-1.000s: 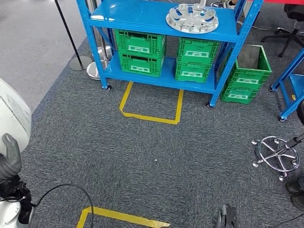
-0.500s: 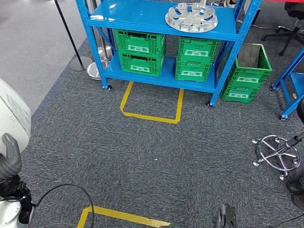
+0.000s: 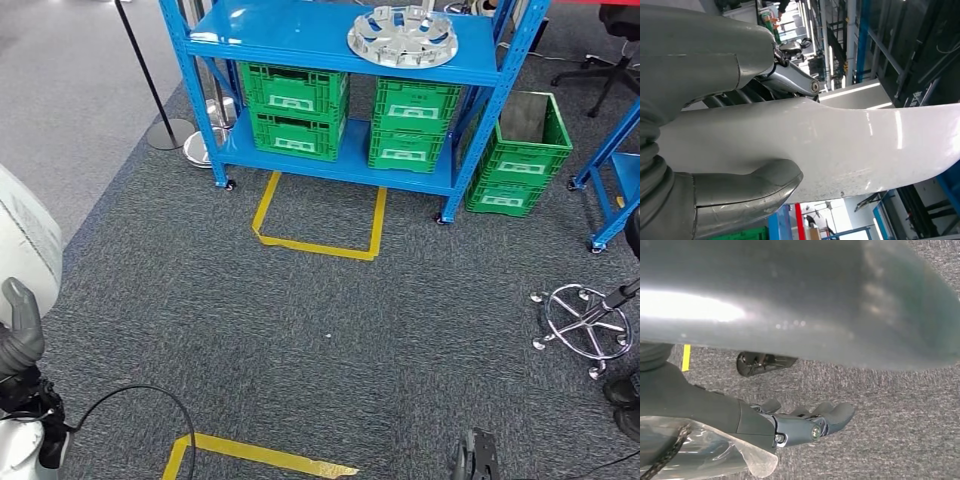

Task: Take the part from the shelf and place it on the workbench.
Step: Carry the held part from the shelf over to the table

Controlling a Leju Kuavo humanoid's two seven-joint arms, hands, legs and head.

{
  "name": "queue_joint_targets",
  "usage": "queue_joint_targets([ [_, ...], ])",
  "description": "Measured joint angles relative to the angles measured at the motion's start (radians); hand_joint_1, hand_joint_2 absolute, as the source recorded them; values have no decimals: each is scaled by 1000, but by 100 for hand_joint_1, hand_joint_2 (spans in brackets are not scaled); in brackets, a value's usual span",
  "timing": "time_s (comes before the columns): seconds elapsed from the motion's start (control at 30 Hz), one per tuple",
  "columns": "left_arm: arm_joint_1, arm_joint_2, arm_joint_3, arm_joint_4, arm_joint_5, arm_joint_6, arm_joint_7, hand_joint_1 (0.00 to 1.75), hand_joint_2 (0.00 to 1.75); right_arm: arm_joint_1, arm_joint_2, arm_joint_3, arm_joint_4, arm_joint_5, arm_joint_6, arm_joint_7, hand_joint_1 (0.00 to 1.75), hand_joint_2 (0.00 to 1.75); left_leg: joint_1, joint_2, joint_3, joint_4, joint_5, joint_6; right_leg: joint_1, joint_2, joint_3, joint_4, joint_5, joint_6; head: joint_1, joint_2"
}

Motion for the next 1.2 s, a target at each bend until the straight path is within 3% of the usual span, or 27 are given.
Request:
queue_joint_targets([
  [0.1, 0, 0, 1, 0, -9, 0, 2, 175, 175, 0, 0, 15, 0, 9, -16, -6, 0, 0, -3, 0, -2, 3, 0, 4, -2, -1, 1, -3, 4, 5, 0, 0],
  [0.2, 1, 3, 2, 0, -33, 5, 1, 175, 175, 0, -1, 35, 0, 12, -31, -14, 0, 0, 2, -3, 3, -19, 14, 20, -2, -4, -4, 0, -3, 17, 0, 0],
  [0.27, 2, 3, 2, 0, -51, 10, -1, 175, 175, 0, -2, 48, 0, 11, -38, -18, 0, 0, 9, -8, 7, -36, 28, 26, -3, -1, -35, 65, -56, 22, 2, 0],
  [0.33, 3, 3, 3, 0, -64, 15, -2, 175, 175, 2, -3, 59, 0, 10, -40, -18, 0, 0, 11, -16, -1, -35, 32, 26, -9, 1, -90, 198, -125, 29, 3, 0],
  [0.4, 4, 3, 3, 0, -77, 19, -2, 175, 175, 4, -4, 68, 0, 8, -41, -18, 0, 0, 14, -30, -9, -29, 33, 21, -17, 1, -115, 268, -143, 37, 2, 0],
  [0.43, 4, 3, 3, 0, -83, 21, -1, 175, 175, 5, -5, 72, 0, 6, -41, -18, 0, 0, 18, -39, -14, -24, 33, 16, -21, 2, -100, 246, -125, 41, 3, 0],
  [0.47, 4, 3, 3, 0, -88, 23, -1, 175, 175, 5, -5, 76, 0, 4, -41, -18, 0, 0, 22, -48, -18, -17, 32, 9, -27, 8, -66, 188, -95, 46, 3, 0],
  [0.5, 3, 3, 3, 0, -93, 26, 0, 175, 175, 5, -6, 81, 0, 1, -41, -18, 0, 0, 25, -58, -24, -7, 30, 1, -33, 29, -28, 122, -74, 52, 3, 0],
  [0.57, 2, 4, 3, 0, -101, 31, 1, 175, 175, 6, -6, 90, 1, -6, -42, -17, 0, 0, 28, -78, -40, 15, 26, -18, -39, 65, 25, 35, -57, 52, 3, 0],
  [0.6, 2, 4, 3, 0, -105, 33, 2, 175, 175, 7, -6, 94, 1, -9, -43, -17, 0, 0, 29, -87, -47, 21, 26, -26, -38, 73, 31, 27, -63, 48, 3, 0],
  [0.67, 4, 6, 2, 0, -109, 35, 3, 175, 175, 11, -7, 98, 2, -13, -46, -16, 0, 0, 33, -103, -54, 23, 33, -41, -35, 52, 31, 32, -60, 30, 2, 0],
  [0.73, 7, 8, 2, 0, -110, 37, 3, 175, 175, 12, -7, 103, 1, -19, -50, -16, 0, 0, 34, -82, -69, 51, 13, -50, -34, 29, 30, 31, -53, 14, -2, 0],
  [0.83, 6, 9, 1, 0, -112, 38, 5, 175, 175, 16, -8, 114, 2, -30, -54, -16, 0, 0, 32, -22, -138, 220, -82, -55, -28, -10, 26, 29, -50, 1, -11, 0],
  [0.9, 8, 9, 1, 0, -112, 39, 6, 175, 175, 19, -8, 118, 2, -36, -56, -15, 0, 0, 32, -13, -165, 302, -111, -56, -23, -38, 23, 30, -50, 0, -11, 0],
  [0.93, 9, 9, 1, 0, -112, 39, 7, 175, 175, 19, -8, 120, 2, -37, -56, -15, 0, 0, 32, -10, -152, 290, -99, -54, -22, -52, 22, 30, -50, 0, -11, 0],
  [0.97, 10, 9, 1, 0, -112, 39, 8, 175, 175, 19, -8, 122, 2, -39, -56, -15, 0, 0, 31, -3, -122, 242, -74, -51, -21, -66, 23, 30, -50, 1, -11, 0],
  [1.03, 9, 10, 1, 0, -113, 39, 9, 175, 175, 17, -8, 125, 1, -40, -56, -15, 0, 0, 23, 41, -46, 108, -28, -42, -18, -89, 25, 31, -52, 5, -12, 0],
  [1.1, 7, 10, 0, 0, -115, 39, 9, 175, 175, 16, -9, 127, 1, -40, -56, -15, 0, 0, 14, 71, -14, 40, -17, -31, -12, -110, 26, 31, -54, 12, -13, 0],
  [1.17, 9, 10, 1, -1, -118, 42, 10, 175, 175, 15, -9, 131, 1, -40, -55, -15, 0, 0, 10, 53, -19, 34, -16, -17, -11, -132, 29, 27, -55, 22, -14, 0],
  [1.2, 11, 10, 2, -1, -119, 44, 10, 175, 175, 14, -9, 134, 1, -40, -54, -15, 0, 0, 10, 41, -21, 31, -13, -10, -13, -126, 28, 30, -60, 27, -13, 0],
])
